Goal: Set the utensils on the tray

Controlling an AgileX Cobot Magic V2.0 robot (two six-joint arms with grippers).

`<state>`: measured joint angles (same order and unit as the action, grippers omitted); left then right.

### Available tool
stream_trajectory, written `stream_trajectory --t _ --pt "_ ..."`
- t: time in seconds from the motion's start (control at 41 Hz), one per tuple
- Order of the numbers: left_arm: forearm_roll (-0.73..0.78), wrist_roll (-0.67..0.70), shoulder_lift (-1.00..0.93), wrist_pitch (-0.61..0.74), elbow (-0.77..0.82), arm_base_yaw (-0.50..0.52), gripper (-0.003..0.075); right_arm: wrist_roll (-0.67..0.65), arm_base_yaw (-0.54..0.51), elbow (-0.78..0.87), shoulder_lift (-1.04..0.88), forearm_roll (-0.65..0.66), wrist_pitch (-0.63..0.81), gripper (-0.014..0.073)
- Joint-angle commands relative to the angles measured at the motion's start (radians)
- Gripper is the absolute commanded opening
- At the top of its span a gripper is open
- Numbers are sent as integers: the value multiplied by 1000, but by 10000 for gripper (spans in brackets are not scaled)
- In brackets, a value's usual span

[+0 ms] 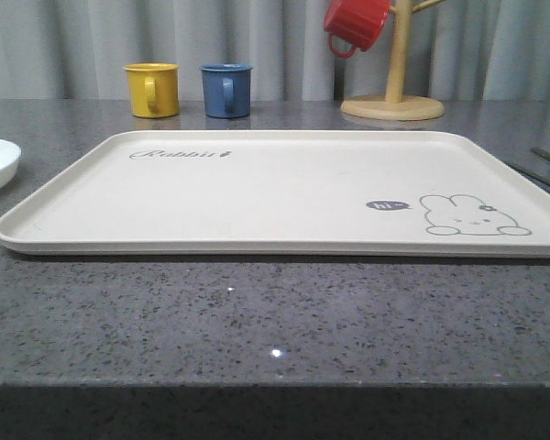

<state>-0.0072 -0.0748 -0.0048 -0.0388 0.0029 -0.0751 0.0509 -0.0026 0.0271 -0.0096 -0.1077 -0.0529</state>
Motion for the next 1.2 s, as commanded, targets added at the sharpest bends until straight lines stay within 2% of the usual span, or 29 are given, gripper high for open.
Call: stream_trajectory --t 0.0,0.61,0.806,0.976,1.172 --pt "0 10 -20 88 19 -7 -20 -1 -7 1 -17 -3 83 -67" --pt "0 10 -20 88 19 -7 -20 -1 -7 1 -17 -3 85 -67" --pt "-6 10 -20 143 2 -7 -20 -1 -7 -14 -17 -4 131 -67" --pt "-16 10 -16 80 -131 -7 -20 -1 -7 -155 -14 -4 13 -67" --pt "-16 10 23 -118 -393 -7 -20 -1 -7 -419 93 -4 -207 -67"
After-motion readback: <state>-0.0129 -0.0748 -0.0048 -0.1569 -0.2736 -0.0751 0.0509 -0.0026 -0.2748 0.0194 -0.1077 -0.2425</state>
